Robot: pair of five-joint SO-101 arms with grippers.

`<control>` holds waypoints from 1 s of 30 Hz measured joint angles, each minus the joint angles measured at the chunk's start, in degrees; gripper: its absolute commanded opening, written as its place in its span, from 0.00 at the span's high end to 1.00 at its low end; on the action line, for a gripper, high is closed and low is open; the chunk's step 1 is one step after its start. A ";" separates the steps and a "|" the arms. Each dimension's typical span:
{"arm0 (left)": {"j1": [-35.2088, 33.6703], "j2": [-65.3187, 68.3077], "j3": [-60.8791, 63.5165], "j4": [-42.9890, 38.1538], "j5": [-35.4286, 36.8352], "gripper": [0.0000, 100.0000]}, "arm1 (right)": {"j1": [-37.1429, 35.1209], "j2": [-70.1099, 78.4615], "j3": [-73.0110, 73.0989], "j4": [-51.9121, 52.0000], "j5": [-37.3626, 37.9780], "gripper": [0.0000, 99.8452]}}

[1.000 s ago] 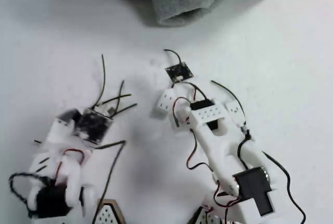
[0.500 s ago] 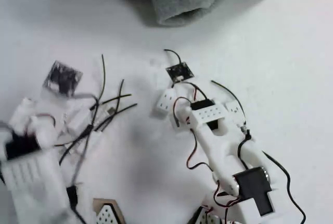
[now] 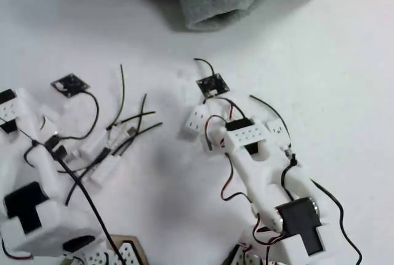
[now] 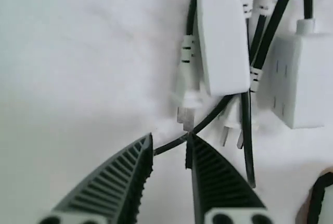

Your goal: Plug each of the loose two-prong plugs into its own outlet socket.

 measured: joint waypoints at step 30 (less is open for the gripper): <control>7.91 1.76 4.75 -10.90 -7.47 0.87 | -0.09 0.00 0.62 -0.88 0.00 0.59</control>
